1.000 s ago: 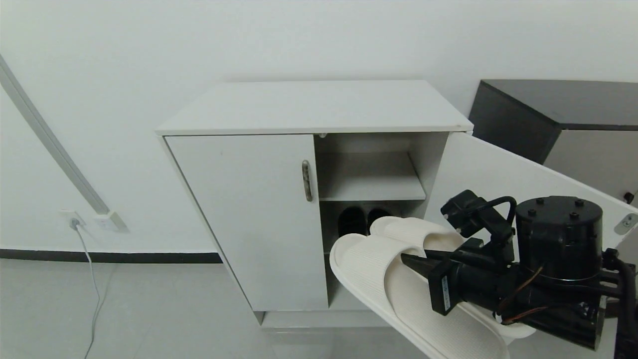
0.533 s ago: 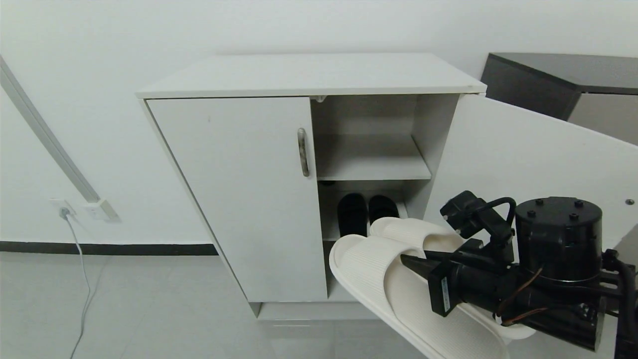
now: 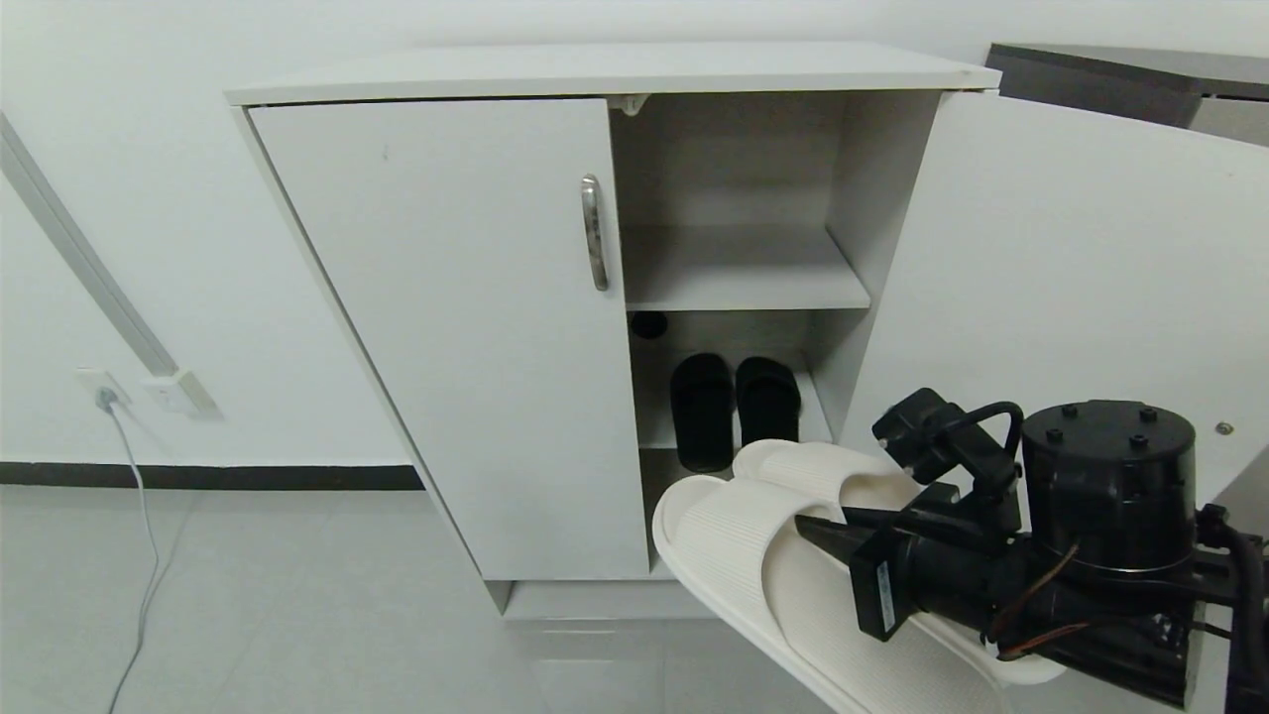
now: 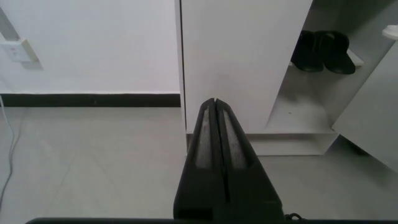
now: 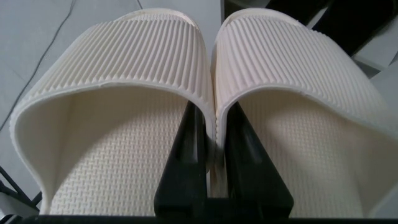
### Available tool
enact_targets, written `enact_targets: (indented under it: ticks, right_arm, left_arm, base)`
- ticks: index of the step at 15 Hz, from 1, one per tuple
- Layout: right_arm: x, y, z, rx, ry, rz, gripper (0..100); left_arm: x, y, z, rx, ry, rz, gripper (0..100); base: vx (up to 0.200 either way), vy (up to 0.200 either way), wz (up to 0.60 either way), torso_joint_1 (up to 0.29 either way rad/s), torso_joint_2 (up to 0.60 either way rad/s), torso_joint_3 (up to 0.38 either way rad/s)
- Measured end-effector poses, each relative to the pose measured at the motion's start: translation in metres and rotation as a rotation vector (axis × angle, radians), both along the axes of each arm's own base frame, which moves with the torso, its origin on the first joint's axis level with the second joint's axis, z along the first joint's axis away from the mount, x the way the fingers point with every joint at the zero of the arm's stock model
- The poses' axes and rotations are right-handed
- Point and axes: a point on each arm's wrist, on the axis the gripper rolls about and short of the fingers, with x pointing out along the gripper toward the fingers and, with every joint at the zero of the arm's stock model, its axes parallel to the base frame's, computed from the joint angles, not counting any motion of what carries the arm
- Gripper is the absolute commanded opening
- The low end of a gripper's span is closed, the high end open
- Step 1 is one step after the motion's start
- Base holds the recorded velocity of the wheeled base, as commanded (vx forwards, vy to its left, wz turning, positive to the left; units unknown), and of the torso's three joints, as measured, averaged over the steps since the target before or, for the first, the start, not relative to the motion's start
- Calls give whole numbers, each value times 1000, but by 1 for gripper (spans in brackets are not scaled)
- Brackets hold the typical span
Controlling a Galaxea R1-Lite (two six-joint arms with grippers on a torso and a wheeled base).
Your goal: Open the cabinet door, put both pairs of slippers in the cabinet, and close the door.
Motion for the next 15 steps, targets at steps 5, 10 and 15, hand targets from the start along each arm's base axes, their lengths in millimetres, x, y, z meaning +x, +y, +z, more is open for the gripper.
enact_targets:
  ticks: [5, 10, 15]
  right_arm:
    - [-1, 0, 0, 11, -13, 5, 0]
    - [-1, 11, -8, -18, -29, 43, 0]
    - [11, 32, -22, 20, -115, 59, 0]
  left_arm:
    - [0, 0, 0, 1, 0, 1, 0]
    - [0, 0, 0, 1, -1, 0, 0]
    - [0, 0, 0, 1, 0, 1, 0]
  base:
    - [0, 0, 0, 0, 13, 7]
    - [0, 0, -240, 0, 1, -1]
    - [0, 0, 0, 0, 0, 0]
